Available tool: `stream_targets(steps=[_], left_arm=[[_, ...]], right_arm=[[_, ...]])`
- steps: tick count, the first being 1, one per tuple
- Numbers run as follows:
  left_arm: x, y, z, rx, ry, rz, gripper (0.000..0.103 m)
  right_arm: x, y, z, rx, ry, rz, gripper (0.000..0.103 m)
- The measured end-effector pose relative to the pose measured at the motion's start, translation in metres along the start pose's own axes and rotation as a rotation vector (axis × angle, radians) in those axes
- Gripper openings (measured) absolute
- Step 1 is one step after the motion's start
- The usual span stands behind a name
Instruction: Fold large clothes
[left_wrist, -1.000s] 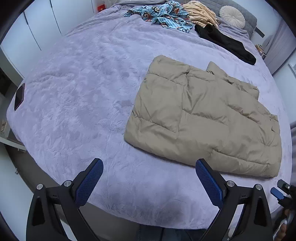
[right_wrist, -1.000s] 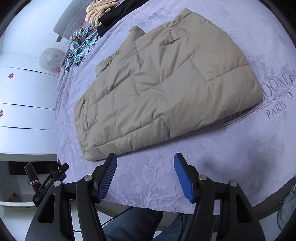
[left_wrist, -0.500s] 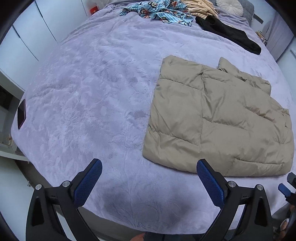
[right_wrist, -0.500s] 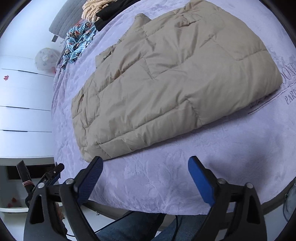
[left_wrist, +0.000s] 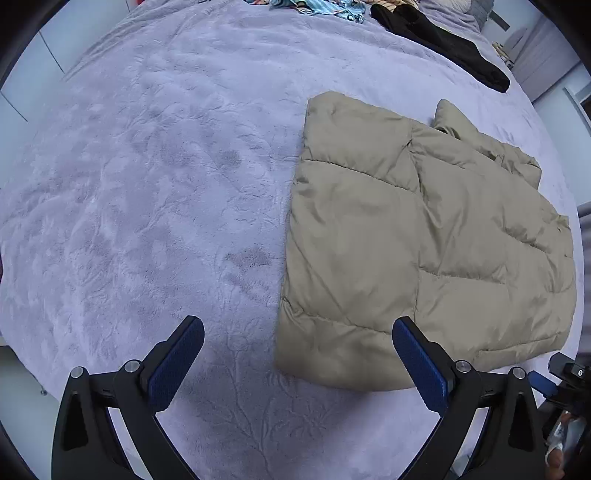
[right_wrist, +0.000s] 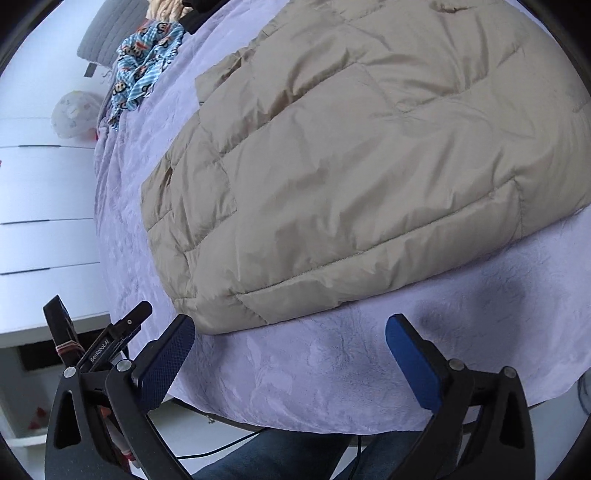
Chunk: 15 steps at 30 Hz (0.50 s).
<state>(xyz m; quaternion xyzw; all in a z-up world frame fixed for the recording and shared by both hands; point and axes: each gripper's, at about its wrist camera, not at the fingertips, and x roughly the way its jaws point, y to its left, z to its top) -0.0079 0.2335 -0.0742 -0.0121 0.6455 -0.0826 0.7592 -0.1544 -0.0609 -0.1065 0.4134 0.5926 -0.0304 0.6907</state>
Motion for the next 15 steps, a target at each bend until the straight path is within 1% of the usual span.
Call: stream_targets(steps=[5,7,12,14,15], left_arm=[[0.016,0.001,0.015,0.027,0.034,-0.053,0.102],[0.021,0.002,0.022,0.035,0.045,-0.094,0.102],[0.036,0.013,0.041,0.022,0.072,-0.237,0.102],[0.041,0.017,0.047,0.032,0.082,-0.271,0.102],[0.044,0.02,0.051,0.042,0.081,-0.276,0.102]], right_arm=[[0.008,-0.001,0.003,0.054,0.008,-0.013,0.103],[0.009,0.0,0.004,0.064,0.008,-0.016,0.103],[0.012,0.005,0.004,0.071,0.013,-0.029,0.103],[0.012,0.007,0.005,0.066,0.012,-0.034,0.103],[0.012,0.008,0.004,0.064,0.01,-0.039,0.103]])
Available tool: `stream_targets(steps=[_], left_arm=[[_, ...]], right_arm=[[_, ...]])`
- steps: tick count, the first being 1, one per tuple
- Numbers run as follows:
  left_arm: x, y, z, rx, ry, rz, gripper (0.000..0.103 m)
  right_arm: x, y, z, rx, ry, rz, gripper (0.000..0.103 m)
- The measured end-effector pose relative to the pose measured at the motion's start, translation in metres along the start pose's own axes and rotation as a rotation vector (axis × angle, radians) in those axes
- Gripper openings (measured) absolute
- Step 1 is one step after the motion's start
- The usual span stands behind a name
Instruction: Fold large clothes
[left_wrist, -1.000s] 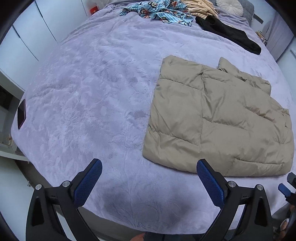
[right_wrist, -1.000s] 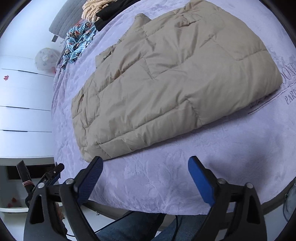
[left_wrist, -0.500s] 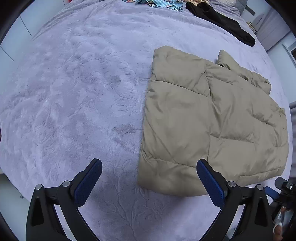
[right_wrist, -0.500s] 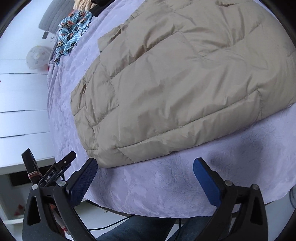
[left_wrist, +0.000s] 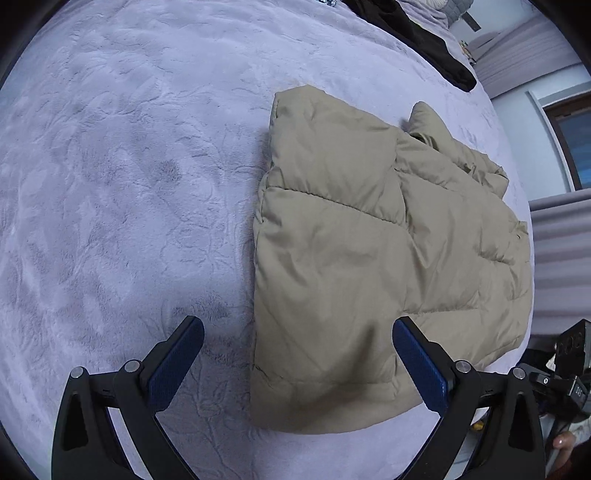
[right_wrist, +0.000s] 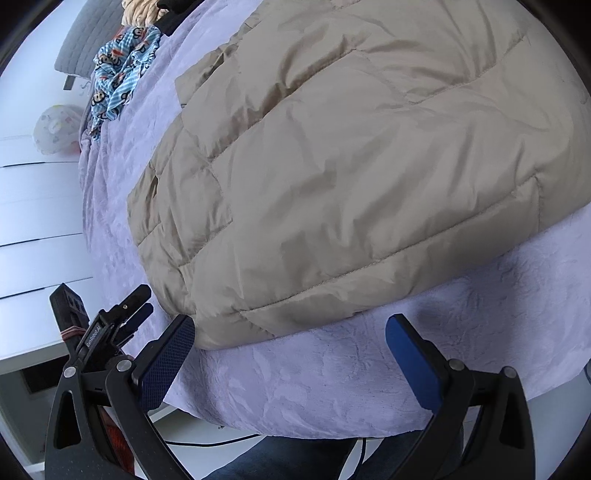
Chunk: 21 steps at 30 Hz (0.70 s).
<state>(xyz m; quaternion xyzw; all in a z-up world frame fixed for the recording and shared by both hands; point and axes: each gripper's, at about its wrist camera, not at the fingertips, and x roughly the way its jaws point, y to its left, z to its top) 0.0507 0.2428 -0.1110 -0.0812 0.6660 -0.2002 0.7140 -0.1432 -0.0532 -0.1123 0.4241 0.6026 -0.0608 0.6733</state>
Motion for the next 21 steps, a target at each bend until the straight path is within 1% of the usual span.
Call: stream_targets(steps=[2,3,6,8,9,12,16,19,21], left_arm=[[0.004,0.005,0.005,0.018,0.007,-0.006,0.102],[0.008,0.007,0.006,0.021,0.021,-0.029,0.102],[0.023,0.009,0.012,0.01,0.079,-0.147,0.102],[0.036,0.007,0.018,0.032,0.116,-0.207,0.102],[0.043,0.005,0.02,0.051,0.132,-0.226,0.102],[0.065,-0.003,0.027,0.1,0.177,-0.251,0.102],[0.079,-0.014,0.037,0.138,0.187,-0.332,0.102],[0.088,-0.026,0.046,0.147,0.186,-0.405,0.102],[0.094,-0.033,0.049,0.162,0.192,-0.422,0.102]], right_arm=[[0.0,0.001,0.0,0.001,-0.002,-0.004,0.103],[0.0,0.001,0.0,0.003,-0.002,-0.005,0.103],[0.0,-0.001,-0.001,0.007,0.001,-0.012,0.103],[0.001,-0.003,-0.001,0.01,0.004,-0.019,0.103],[0.002,-0.003,-0.002,0.012,0.007,-0.022,0.103],[0.003,-0.004,-0.003,0.012,0.014,-0.038,0.103],[0.001,-0.005,-0.005,0.011,0.017,-0.054,0.103],[0.001,-0.005,-0.007,0.01,0.016,-0.064,0.103],[0.0,-0.006,-0.007,0.01,0.016,-0.071,0.103]])
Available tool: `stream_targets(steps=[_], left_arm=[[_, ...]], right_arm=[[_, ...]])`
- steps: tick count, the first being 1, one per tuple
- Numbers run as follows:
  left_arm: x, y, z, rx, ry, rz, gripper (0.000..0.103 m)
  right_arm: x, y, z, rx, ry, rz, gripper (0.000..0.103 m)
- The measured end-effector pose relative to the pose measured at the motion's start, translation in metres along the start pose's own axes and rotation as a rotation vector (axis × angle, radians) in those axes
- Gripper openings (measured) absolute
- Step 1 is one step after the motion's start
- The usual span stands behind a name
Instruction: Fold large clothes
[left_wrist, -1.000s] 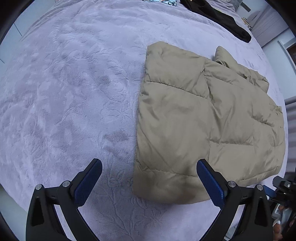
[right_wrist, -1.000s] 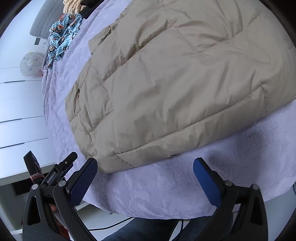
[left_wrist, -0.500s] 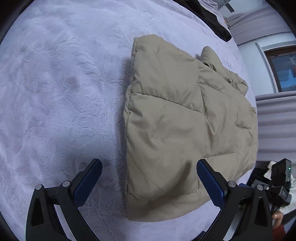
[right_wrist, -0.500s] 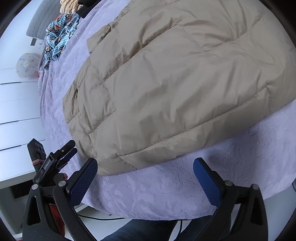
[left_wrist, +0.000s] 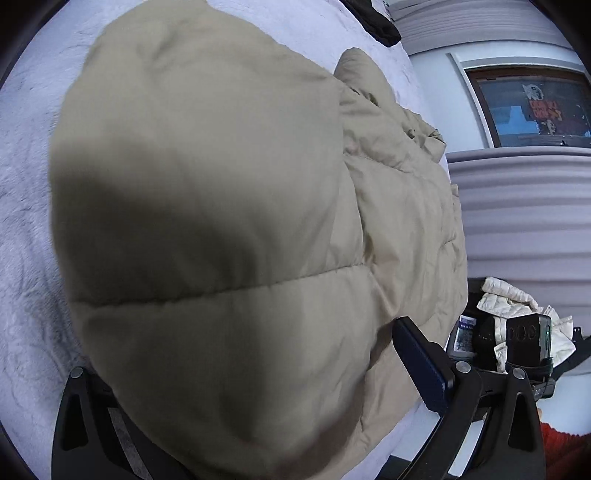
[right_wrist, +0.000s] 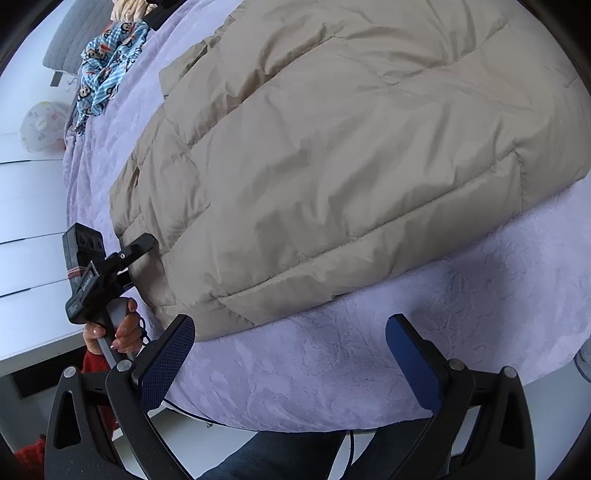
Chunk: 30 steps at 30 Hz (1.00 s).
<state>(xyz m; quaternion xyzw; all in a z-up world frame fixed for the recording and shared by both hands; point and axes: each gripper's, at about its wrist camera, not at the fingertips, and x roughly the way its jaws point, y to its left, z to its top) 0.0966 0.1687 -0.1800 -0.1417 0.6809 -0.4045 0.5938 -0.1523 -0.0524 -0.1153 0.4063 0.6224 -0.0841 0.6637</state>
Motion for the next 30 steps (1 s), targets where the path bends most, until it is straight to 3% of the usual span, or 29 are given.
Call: stream_targets(steps=[5,6,7,9,10,13,17,19,21,24,30], left_arm=[[0.015,-0.003,0.005,0.031,0.033,-0.004,0.102],[0.015,-0.004,0.006,0.035,0.036,0.01,0.097],[0.013,-0.006,0.006,0.045,0.037,0.028,0.073],[0.005,-0.01,0.003,0.051,0.041,-0.014,0.04],[0.0,-0.015,0.002,0.059,0.029,-0.019,0.032],[-0.015,-0.033,-0.002,0.088,0.003,-0.033,0.024],[-0.032,-0.055,-0.004,0.074,-0.036,-0.076,0.024],[-0.039,-0.069,-0.005,0.08,-0.048,-0.074,0.024],[-0.044,-0.086,-0.007,0.09,-0.056,-0.072,0.024],[-0.046,-0.116,-0.009,0.099,-0.072,-0.061,0.024],[-0.041,-0.187,-0.012,0.093,-0.11,-0.016,0.024]], right_arm=[[-0.004,0.003,0.003,-0.023,-0.012,-0.039,0.103],[-0.006,0.004,0.004,-0.03,-0.019,-0.045,0.103],[-0.009,0.006,0.005,-0.036,-0.026,-0.05,0.103],[-0.014,0.007,0.008,-0.049,-0.04,-0.059,0.103],[-0.016,0.008,0.01,-0.057,-0.047,-0.067,0.103],[-0.024,0.008,0.019,-0.084,-0.076,-0.099,0.103],[-0.039,0.006,0.039,-0.111,-0.158,-0.131,0.103],[-0.048,0.006,0.049,-0.127,-0.22,-0.134,0.086],[-0.05,0.004,0.061,-0.145,-0.248,-0.143,0.03],[-0.039,-0.002,0.082,-0.171,-0.249,-0.103,0.023],[-0.005,-0.013,0.114,-0.217,-0.186,-0.012,0.023]])
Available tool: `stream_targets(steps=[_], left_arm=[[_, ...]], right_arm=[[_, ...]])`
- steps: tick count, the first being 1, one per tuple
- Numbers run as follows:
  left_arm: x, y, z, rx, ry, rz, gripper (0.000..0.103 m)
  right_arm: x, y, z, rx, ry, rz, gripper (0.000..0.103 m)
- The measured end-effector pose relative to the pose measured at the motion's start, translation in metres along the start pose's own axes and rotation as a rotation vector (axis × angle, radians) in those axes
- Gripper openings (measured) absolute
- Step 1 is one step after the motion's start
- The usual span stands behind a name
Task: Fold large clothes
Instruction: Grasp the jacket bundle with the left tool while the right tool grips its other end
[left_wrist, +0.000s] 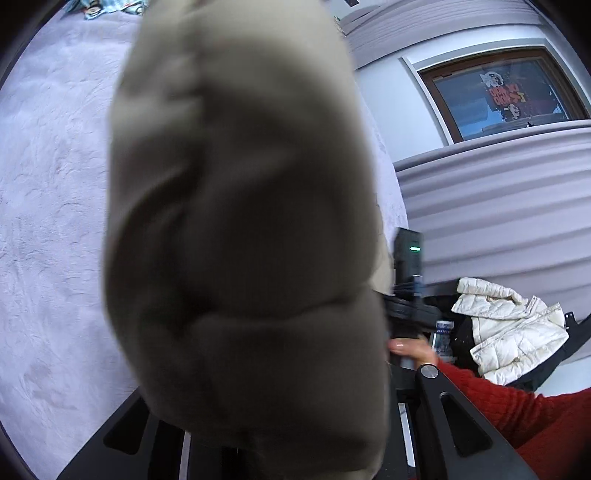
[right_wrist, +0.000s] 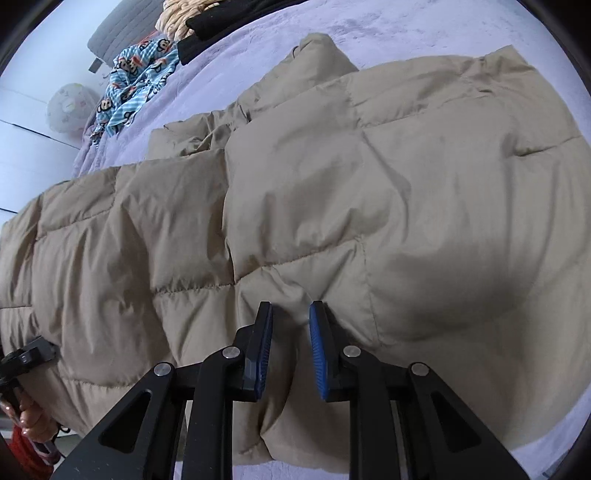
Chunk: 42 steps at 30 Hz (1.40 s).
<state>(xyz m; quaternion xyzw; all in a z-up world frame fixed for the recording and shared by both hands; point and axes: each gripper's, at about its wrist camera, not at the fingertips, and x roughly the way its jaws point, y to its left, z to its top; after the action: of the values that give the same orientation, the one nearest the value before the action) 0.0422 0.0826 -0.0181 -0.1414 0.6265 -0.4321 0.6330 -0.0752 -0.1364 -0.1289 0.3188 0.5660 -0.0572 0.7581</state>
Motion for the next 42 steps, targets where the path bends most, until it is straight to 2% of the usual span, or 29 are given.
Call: stream_targets(steps=[3,7,9,11,14,17,19,20,21,22,23,27,30,32,34,37,39,40,41,42], left_arm=[[0.02,-0.04,0.003,0.006,-0.004,0.028,0.024],[0.064,-0.087,0.014,0.011,0.02,0.092,0.024],[0.088,-0.105,0.023,0.022,0.045,0.125,0.024],[0.105,-0.12,0.032,0.041,0.07,0.151,0.024],[0.127,-0.134,0.043,0.088,0.127,0.165,0.024],[0.152,-0.141,0.053,0.15,0.217,0.12,0.029],[0.171,-0.14,0.062,0.171,0.275,0.041,0.053],[0.179,-0.138,0.066,0.163,0.293,0.002,0.056],[0.186,-0.136,0.07,0.156,0.31,-0.021,0.058],[0.193,-0.133,0.073,0.149,0.323,-0.035,0.058],[0.199,-0.131,0.076,0.142,0.329,-0.046,0.058],[0.219,-0.126,0.086,0.119,0.343,-0.045,0.058],[0.222,-0.131,0.083,0.161,0.345,-0.006,0.058],[0.21,-0.145,0.08,0.201,0.328,0.03,0.058],[0.197,-0.163,0.081,0.276,0.253,0.075,0.058],[0.158,-0.185,0.084,0.403,0.066,0.122,0.058],[0.13,-0.183,0.086,0.433,-0.071,0.214,0.058],[0.122,-0.175,0.088,0.427,-0.112,0.264,0.058],[0.115,-0.161,0.091,0.404,-0.147,0.323,0.058],[0.108,-0.142,0.097,0.37,-0.163,0.365,0.058]], right_arm=[[0.019,-0.012,0.009,0.032,0.044,0.075,0.022],[0.039,-0.029,0.017,0.062,0.095,0.146,0.015],[0.048,-0.035,0.021,0.075,0.116,0.172,0.008],[0.048,-0.041,0.023,0.098,0.138,0.195,0.007],[0.026,-0.058,0.022,0.158,0.126,0.25,0.008],[-0.02,-0.083,0.011,0.175,0.049,0.268,0.009],[-0.051,-0.095,-0.001,0.161,-0.001,0.23,0.015],[-0.064,-0.1,-0.009,0.159,-0.021,0.214,0.031],[-0.077,-0.105,-0.019,0.16,-0.041,0.197,0.062],[-0.089,-0.109,-0.03,0.163,-0.06,0.183,0.074],[-0.101,-0.111,-0.042,0.164,-0.083,0.178,0.079],[-0.14,-0.105,-0.089,0.147,-0.151,0.216,0.08],[-0.155,-0.086,-0.11,0.115,-0.178,0.253,0.082],[-0.153,-0.07,-0.109,0.079,-0.177,0.259,0.082],[-0.145,-0.053,-0.1,0.042,-0.188,0.24,0.082],[-0.13,-0.039,-0.08,0.026,-0.213,0.123,0.082],[-0.128,-0.035,-0.068,0.02,-0.251,0.06,0.08],[-0.13,-0.035,-0.064,0.013,-0.275,0.036,0.077],[-0.134,-0.035,-0.061,0.002,-0.297,0.026,0.062],[-0.137,-0.034,-0.057,-0.009,-0.311,0.014,0.032]])
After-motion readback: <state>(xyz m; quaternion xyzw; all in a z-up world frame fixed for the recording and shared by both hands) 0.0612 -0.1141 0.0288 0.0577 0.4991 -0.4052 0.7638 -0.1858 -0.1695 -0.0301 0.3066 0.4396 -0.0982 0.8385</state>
